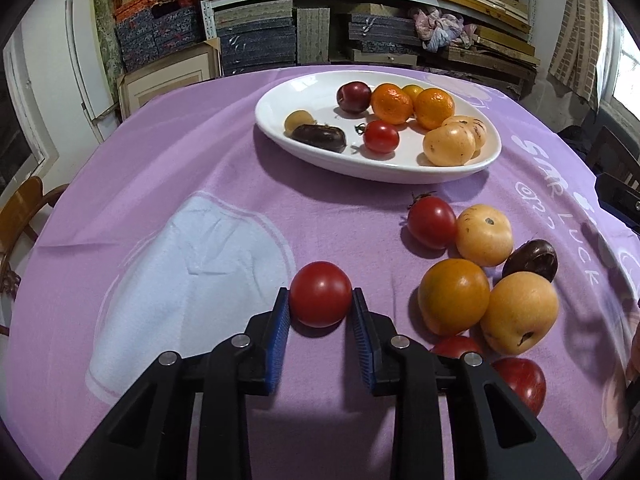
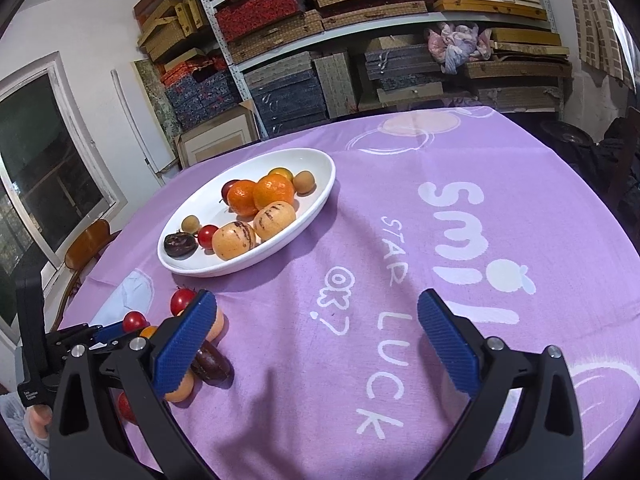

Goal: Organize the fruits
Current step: 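Lower the left gripper onto another red tomato and close it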

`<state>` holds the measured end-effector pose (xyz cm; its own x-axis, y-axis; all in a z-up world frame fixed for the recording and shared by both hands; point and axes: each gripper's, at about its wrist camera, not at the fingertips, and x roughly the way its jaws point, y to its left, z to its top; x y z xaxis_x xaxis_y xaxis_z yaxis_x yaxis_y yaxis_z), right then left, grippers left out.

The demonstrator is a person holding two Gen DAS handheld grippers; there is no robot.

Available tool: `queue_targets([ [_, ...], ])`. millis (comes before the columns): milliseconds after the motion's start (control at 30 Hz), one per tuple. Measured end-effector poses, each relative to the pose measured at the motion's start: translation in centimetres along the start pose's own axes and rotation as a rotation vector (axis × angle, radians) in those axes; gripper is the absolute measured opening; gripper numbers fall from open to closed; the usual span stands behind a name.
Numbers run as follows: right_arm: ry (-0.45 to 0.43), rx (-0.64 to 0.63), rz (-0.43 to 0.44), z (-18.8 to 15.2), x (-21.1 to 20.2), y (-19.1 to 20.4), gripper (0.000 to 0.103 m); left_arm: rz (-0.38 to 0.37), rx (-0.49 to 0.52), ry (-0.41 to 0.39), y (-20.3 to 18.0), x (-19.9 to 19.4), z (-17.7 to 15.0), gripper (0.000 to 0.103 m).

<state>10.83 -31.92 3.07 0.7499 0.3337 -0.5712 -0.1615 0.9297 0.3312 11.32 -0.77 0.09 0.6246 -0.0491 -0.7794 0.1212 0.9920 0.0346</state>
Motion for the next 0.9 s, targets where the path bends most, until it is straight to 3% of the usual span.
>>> queue_targets([
  [200,0.039,-0.139,0.055,-0.6,-0.2,3.0,0.099,-0.017,-0.059,-0.012,1.8,-0.5,-0.9,0.031],
  [367,0.059,-0.283,0.023,-1.6,-0.1,5.4,0.099,-0.016,-0.056,-0.012,1.8,-0.6,-0.9,0.031],
  [533,0.106,-0.281,0.016,-1.9,1.3,5.0,0.088,-0.015,-0.052,-0.012,1.8,-0.7,-1.0,0.032],
  [800,0.166,-0.335,0.050,-2.3,3.0,6.7,0.086,-0.013,-0.049,-0.011,1.7,-0.7,-1.0,0.032],
  [900,0.180,-0.344,0.065,-2.1,3.6,7.2,0.075,-0.011,-0.047,-0.011,1.5,-0.7,-1.0,0.033],
])
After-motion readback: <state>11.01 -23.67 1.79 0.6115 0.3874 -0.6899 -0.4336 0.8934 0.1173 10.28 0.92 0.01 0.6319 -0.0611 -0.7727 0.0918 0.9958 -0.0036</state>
